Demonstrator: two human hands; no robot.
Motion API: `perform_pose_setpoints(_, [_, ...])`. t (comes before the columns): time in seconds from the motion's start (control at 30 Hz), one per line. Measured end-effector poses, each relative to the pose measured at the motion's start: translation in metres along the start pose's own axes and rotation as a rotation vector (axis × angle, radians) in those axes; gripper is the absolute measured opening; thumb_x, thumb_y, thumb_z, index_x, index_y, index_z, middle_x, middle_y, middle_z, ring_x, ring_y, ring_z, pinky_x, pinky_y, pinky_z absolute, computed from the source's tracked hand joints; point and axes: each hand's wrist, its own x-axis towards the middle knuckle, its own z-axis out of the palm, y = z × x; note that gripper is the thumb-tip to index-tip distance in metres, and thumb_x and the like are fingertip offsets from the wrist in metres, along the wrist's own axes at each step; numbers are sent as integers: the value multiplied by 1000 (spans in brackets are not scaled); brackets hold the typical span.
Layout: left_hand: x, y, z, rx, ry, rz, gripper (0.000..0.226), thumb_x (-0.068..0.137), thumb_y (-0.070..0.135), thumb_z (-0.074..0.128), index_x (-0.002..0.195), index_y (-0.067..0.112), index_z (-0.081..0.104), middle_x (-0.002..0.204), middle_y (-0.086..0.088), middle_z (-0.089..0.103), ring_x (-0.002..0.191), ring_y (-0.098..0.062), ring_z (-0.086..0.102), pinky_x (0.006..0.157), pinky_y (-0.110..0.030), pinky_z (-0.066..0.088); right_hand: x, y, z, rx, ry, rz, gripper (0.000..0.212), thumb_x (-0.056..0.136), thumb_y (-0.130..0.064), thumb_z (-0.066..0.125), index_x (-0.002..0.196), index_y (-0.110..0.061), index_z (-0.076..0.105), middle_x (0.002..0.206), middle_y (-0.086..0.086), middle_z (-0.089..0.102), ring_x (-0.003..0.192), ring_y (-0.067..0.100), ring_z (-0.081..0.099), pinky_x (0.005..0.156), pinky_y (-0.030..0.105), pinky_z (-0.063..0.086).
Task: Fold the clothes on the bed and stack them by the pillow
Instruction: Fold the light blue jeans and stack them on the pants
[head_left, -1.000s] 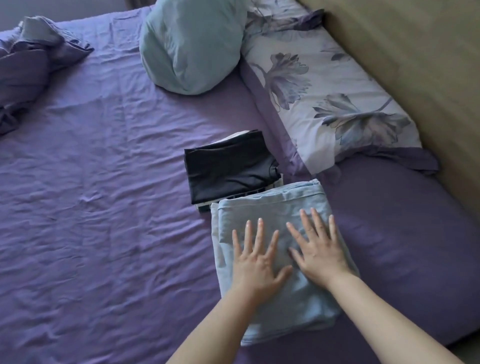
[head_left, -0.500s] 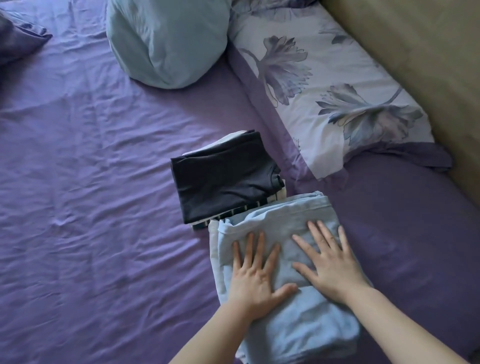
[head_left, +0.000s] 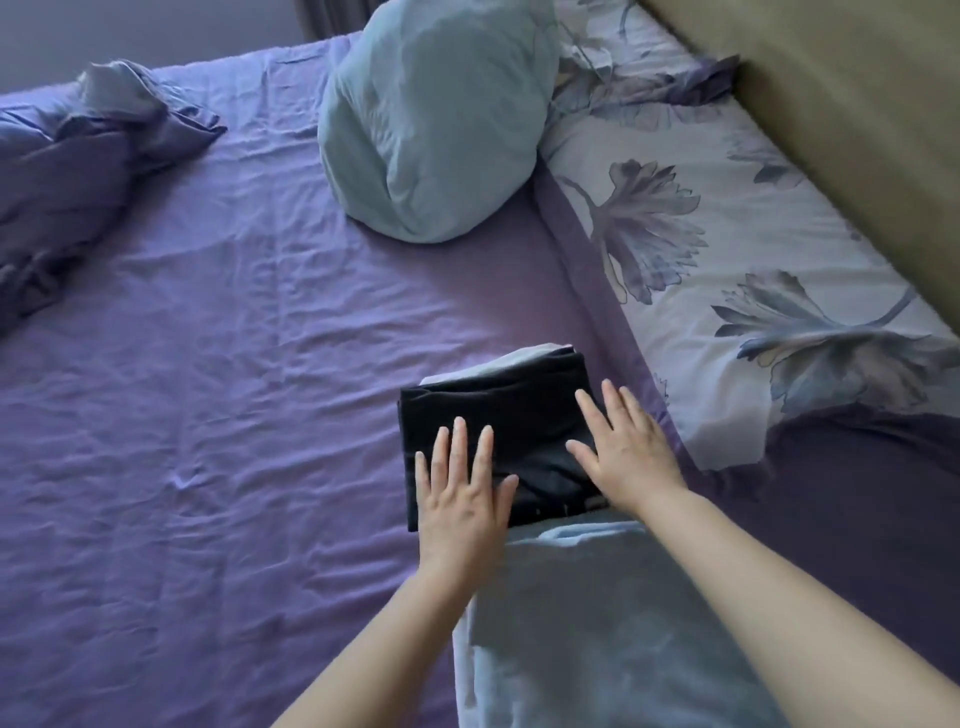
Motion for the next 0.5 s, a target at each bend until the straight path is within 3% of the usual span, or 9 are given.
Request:
perform_pose_setpoints(0.07, [22, -11, 0, 4, -95, -214, 68, 93, 58, 12, 152, 24, 8, 160, -8, 1, 147, -25, 0, 118, -45, 0, 16, 2, 3, 55, -34, 58, 68, 96, -52, 29, 150, -25, -3, 159, 9, -3, 146, 27, 1, 118, 42, 12])
perform_pose_setpoints(0.13, [40, -22, 4, -60, -187, -416, 66, 97, 55, 18, 151, 25, -6, 159, -6, -14, 146, -24, -10, 118, -46, -2, 30, 3, 9, 128, -69, 122, 71, 95, -53, 31, 150, -25, -5, 159, 10, -2, 145, 28, 6, 115, 42, 16])
perform_pose_setpoints(0.23, [59, -32, 10, -200, -231, -563, 68, 98, 52, 27, 151, 26, -5, 159, -10, -9, 146, -29, 2, 117, -47, 11, 50, 5, 23, 287, -105, 203, 77, 94, -54, 36, 150, -24, -7, 158, 11, 5, 141, 33, 19, 112, 44, 25])
perform_pose_setpoints(0.33, [68, -35, 18, -284, -210, -590, 69, 97, 51, 33, 151, 28, -4, 159, -12, -3, 143, -31, 15, 113, -45, 24, 65, 8, 39, 352, -92, 219, 80, 92, -53, 41, 150, -18, 0, 155, 11, 21, 136, 34, 28, 110, 44, 29])
perform_pose_setpoints(0.5, [75, -34, 22, -249, -167, -638, 69, 96, 50, 37, 151, 31, 0, 155, -12, 14, 133, -33, 30, 107, -42, 30, 73, 4, 44, 400, -91, 219, 76, 92, -45, 47, 151, -16, 8, 148, 11, 35, 133, 33, 33, 109, 40, 29])
